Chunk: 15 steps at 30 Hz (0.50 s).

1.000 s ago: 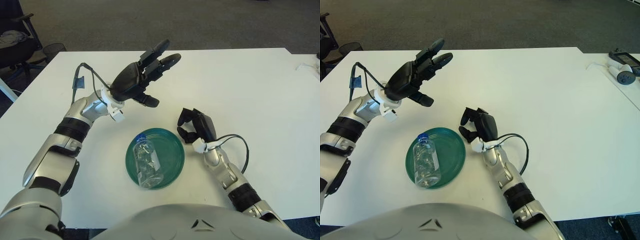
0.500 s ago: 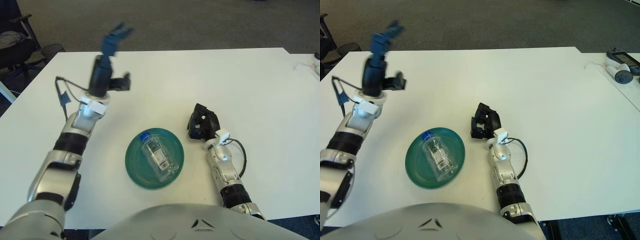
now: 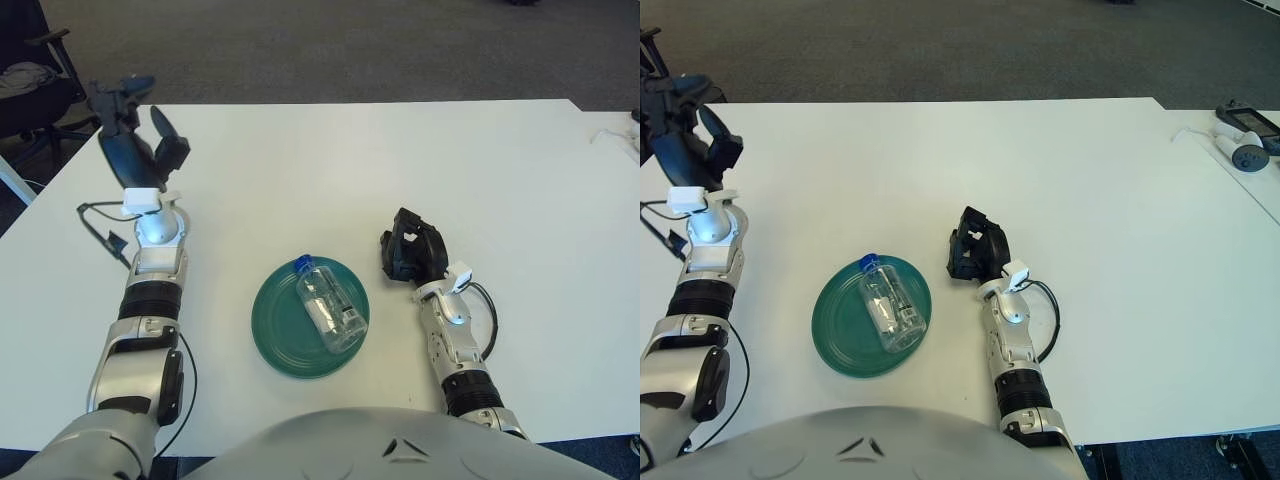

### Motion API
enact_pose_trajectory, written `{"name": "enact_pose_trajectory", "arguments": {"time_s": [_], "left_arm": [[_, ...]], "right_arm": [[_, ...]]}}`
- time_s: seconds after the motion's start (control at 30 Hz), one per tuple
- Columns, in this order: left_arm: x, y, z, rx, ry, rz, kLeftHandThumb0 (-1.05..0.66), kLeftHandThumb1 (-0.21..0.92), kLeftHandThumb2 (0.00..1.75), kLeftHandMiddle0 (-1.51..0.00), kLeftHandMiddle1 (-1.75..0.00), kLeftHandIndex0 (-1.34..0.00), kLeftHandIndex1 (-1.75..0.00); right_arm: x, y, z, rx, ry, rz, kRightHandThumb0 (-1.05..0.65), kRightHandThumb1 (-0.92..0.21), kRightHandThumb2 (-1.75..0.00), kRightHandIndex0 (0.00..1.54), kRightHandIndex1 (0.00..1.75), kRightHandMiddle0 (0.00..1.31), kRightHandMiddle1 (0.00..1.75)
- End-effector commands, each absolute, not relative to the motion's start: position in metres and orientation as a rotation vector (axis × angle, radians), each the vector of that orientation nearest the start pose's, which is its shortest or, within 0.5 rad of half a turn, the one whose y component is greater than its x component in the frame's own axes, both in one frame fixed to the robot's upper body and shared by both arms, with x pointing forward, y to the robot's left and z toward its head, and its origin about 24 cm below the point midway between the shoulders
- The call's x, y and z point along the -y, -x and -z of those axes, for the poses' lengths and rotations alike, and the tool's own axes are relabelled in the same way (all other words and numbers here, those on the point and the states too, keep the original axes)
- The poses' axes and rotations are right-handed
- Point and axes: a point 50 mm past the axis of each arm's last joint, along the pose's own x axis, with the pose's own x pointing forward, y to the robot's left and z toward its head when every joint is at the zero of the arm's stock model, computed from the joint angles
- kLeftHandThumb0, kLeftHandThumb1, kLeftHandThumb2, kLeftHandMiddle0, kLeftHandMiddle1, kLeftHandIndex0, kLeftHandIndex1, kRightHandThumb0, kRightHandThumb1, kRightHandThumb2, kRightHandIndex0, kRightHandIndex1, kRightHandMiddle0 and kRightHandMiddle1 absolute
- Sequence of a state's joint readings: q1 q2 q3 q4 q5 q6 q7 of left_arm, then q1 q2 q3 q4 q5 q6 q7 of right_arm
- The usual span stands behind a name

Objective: Put the bottle into the plate.

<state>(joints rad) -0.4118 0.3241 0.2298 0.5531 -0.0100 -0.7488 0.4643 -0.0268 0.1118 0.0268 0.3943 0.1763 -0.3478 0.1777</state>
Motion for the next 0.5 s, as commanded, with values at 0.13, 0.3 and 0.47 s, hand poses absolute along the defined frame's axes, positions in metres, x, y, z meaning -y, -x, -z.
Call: {"name": "enact_pose_trajectory", "arguments": {"time_s": [0.13, 0.3, 0.47], "left_arm": [[-0.294, -0.28, -0.087, 0.515, -0.081, -0.762, -0.46, 0.39, 1.22, -0.81, -1.74, -0.55, -1.75], [-0.292, -0.276, -0.059, 0.408, -0.05, -0.745, -0.48, 0.28, 1.36, -1.05, -1.75, -0.63, -1.75], [-0.281, -0.271, -0.029, 0.301, -0.024, -0.693, -0.49, 0.24, 1.41, -1.16, -1.75, -0.67, -1.75]], "right_arm": [[0.112, -0.183, 0.084, -0.44, -0.343, -0.079, -0.04, -0.25, -1.38, 1.27, 1.75, 0.91, 1.75], [0.113, -0.183, 0.085, -0.44, -0.343, -0.08, -0.04, -0.25, -1.38, 1.27, 1.75, 0.88, 1.75], [0.112, -0.182, 0.084, -0.435, -0.344, -0.076, -0.04, -0.24, -1.38, 1.26, 1.75, 0.87, 1.75]]}}
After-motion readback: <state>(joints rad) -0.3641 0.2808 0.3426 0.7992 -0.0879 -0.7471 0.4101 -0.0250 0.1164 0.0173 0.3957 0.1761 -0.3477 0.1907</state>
